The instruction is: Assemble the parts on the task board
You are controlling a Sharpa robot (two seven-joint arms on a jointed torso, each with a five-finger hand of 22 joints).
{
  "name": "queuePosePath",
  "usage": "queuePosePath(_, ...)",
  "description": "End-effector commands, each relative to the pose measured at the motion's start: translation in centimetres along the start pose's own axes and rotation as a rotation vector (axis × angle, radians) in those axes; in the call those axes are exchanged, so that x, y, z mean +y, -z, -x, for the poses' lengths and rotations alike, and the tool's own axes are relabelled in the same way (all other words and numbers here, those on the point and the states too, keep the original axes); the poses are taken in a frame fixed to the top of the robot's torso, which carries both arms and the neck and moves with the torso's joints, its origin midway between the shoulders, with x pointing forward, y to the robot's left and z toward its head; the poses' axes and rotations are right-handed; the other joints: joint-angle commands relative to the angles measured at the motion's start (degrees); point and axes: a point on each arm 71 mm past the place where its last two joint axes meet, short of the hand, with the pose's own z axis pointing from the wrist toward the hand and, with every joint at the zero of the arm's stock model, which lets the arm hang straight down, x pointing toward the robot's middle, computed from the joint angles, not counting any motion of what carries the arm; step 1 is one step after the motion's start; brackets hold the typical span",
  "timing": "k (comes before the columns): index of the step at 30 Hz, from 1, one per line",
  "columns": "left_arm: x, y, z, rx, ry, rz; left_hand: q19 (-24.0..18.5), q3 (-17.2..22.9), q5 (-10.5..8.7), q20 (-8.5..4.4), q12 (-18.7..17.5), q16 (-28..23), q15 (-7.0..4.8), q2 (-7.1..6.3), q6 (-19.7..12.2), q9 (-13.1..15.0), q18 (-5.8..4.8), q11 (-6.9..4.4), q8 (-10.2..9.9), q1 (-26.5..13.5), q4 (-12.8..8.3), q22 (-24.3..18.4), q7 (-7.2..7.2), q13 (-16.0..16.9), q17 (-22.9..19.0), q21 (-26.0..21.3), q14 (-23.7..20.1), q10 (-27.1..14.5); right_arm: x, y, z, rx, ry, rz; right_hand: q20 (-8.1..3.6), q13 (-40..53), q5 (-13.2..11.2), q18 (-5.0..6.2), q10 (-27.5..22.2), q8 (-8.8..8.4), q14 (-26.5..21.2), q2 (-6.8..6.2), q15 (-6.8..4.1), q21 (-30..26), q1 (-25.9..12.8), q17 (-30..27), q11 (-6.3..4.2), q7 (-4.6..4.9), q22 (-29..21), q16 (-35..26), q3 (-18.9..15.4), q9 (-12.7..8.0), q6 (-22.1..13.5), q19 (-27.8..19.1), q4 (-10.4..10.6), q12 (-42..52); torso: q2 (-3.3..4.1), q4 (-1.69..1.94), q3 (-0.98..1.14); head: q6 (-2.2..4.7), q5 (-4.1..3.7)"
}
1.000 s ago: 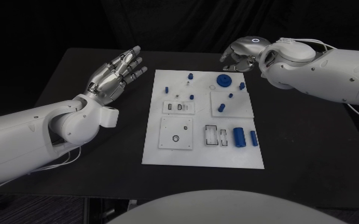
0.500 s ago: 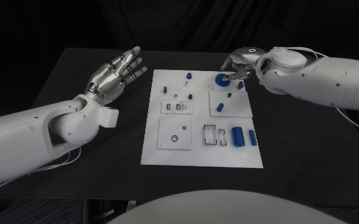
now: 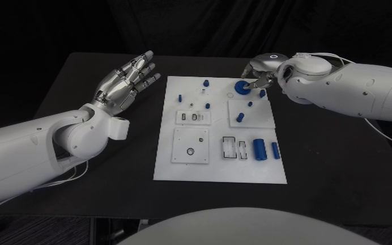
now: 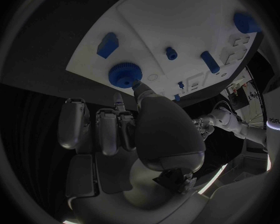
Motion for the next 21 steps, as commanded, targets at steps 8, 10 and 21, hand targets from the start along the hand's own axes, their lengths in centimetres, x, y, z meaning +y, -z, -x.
queuePosePath(8, 0.0, -0.2, -0.3, 0.021, 0.013, -0.005, 0.08, 0.20, 0.21, 0.45, 0.21, 0.29, 0.39, -0.03, 0.26, 0.09, 1.06, -0.14, 0.28, 0.38, -0.03, 0.08, 0.03, 0.07, 0.06, 0.17, 0.13, -0.17, -0.1, -0.1, -0.8, 0.039, 0.023, -0.030, 0.16, 11.64, 0.73, -0.29, 0.51, 0.68, 1.60, -0.18, 0.20, -0.31, 0.94, 6.74, 0.30, -0.02, 6.43, -0.24, -0.07, 0.45, 1.42, -0.22, -0.96, -0.16, -0.03, 0.08, -0.05, -0.01, -0.08)
queuePosePath(10, 0.1, -0.2, -0.3, 0.021, 0.014, -0.004, 0.08, 0.23, 0.25, 0.47, 0.20, 0.30, 0.43, -0.04, 0.22, 0.08, 1.05, -0.13, 0.28, 0.44, -0.04, 0.08, 0.06, 0.07, 0.06, 0.17, 0.14, -0.19, 0.0, -0.1, -0.9, 0.042, 0.023, -0.031, 0.16, 11.62, 0.58, -0.29, 0.49, 0.67, 1.61, -0.22, 0.20, -0.31, 0.88, 6.77, 0.30, 0.00, 6.46, -0.24, -0.12, 0.48, 1.43, -0.21, -0.95, -0.18, -0.05, 0.06, -0.06, -0.01, -0.03)
queuePosePath(21, 0.1, -0.2, -0.2, 0.023, 0.015, 0.001, 0.08, 0.23, 0.25, 0.47, 0.20, 0.30, 0.43, -0.04, 0.22, 0.08, 1.05, -0.13, 0.28, 0.44, -0.04, 0.08, 0.06, 0.07, 0.06, 0.17, 0.14, -0.19, 0.2, -0.2, -1.7, 0.051, 0.021, -0.027, 0.13, 11.74, 0.84, -0.27, 0.61, 1.41, 1.59, -0.03, 0.13, -0.45, 1.41, 6.89, 0.22, -0.15, 6.64, -0.33, -0.03, 1.43, 2.91, -0.30, -1.48, -0.17, -0.01, 0.12, 0.05, -0.01, -0.12)
